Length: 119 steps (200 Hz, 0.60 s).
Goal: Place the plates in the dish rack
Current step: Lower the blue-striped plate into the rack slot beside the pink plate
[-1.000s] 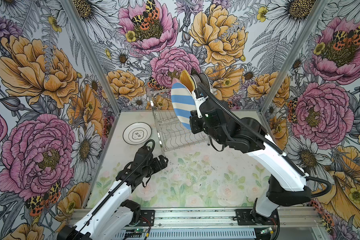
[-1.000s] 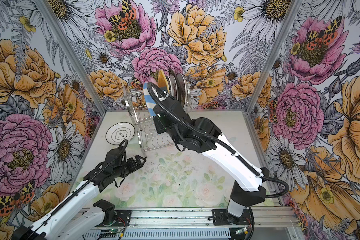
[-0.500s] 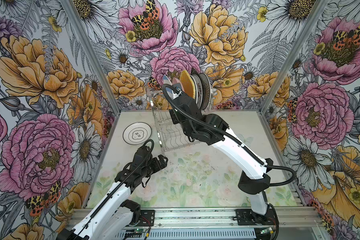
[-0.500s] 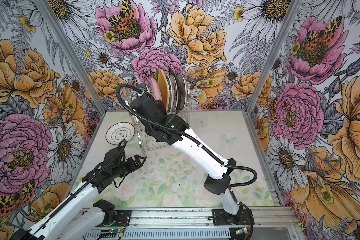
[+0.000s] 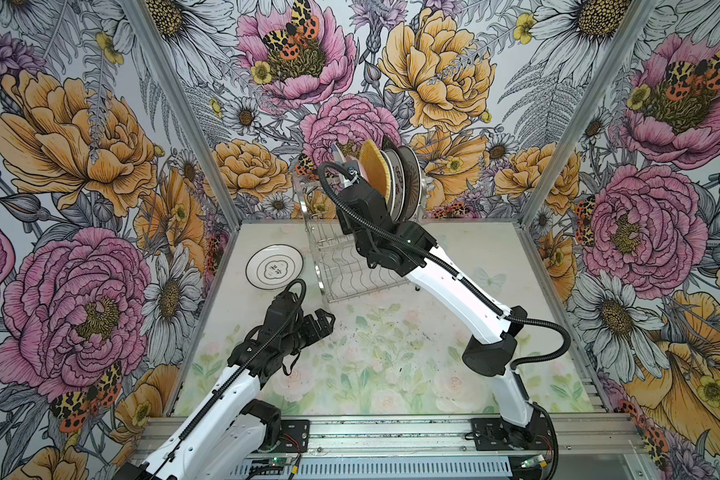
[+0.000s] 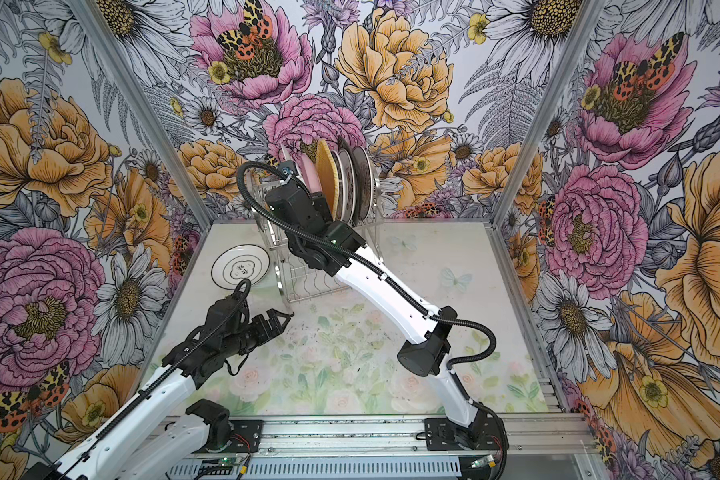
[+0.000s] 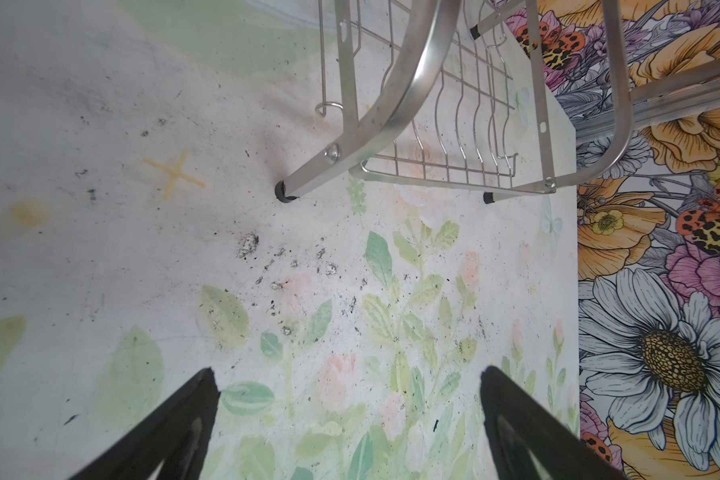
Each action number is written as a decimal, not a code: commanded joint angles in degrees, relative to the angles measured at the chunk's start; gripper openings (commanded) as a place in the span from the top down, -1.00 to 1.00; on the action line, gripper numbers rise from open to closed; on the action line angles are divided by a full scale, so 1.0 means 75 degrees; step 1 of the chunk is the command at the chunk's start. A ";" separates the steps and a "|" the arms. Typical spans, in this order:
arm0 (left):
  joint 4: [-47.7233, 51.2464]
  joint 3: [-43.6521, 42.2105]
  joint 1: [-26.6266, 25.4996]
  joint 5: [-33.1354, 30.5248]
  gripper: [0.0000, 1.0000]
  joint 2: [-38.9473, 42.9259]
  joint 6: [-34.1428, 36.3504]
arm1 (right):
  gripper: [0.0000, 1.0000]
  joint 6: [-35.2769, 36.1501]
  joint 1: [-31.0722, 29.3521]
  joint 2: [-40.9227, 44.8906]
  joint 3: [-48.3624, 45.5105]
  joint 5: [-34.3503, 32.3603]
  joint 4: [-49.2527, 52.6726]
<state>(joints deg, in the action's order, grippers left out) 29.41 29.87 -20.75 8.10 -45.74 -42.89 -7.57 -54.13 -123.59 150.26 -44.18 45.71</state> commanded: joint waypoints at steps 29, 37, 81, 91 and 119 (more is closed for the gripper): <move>0.0027 -0.0183 0.0072 -0.0170 -0.97 0.0133 0.0047 | 1.00 0.0019 0.0134 -0.0289 0.0308 0.0269 -0.0552; 0.0017 -0.0185 0.0072 -0.0177 -0.97 0.0133 0.0047 | 1.00 0.0006 0.0145 -0.0337 0.0305 0.0255 -0.0552; 0.0020 -0.0139 0.0070 -0.0194 -0.97 0.0057 0.0036 | 1.00 -0.0067 0.0239 -0.0452 0.0270 0.0239 -0.0537; 0.0018 -0.0124 0.0072 -0.0222 -0.97 0.0040 0.0036 | 1.00 -0.0127 0.0271 -0.0455 0.0231 0.0265 -0.0539; 0.0025 -0.0115 0.0072 -0.0202 -0.97 0.0039 0.0036 | 1.00 -0.0244 0.0315 -0.0463 0.0119 0.0414 -0.0540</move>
<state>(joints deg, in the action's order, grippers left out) 29.65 29.26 -20.75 8.08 -45.74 -43.05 -8.05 -52.47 -126.48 150.28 -41.69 44.27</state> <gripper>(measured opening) 0.986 0.089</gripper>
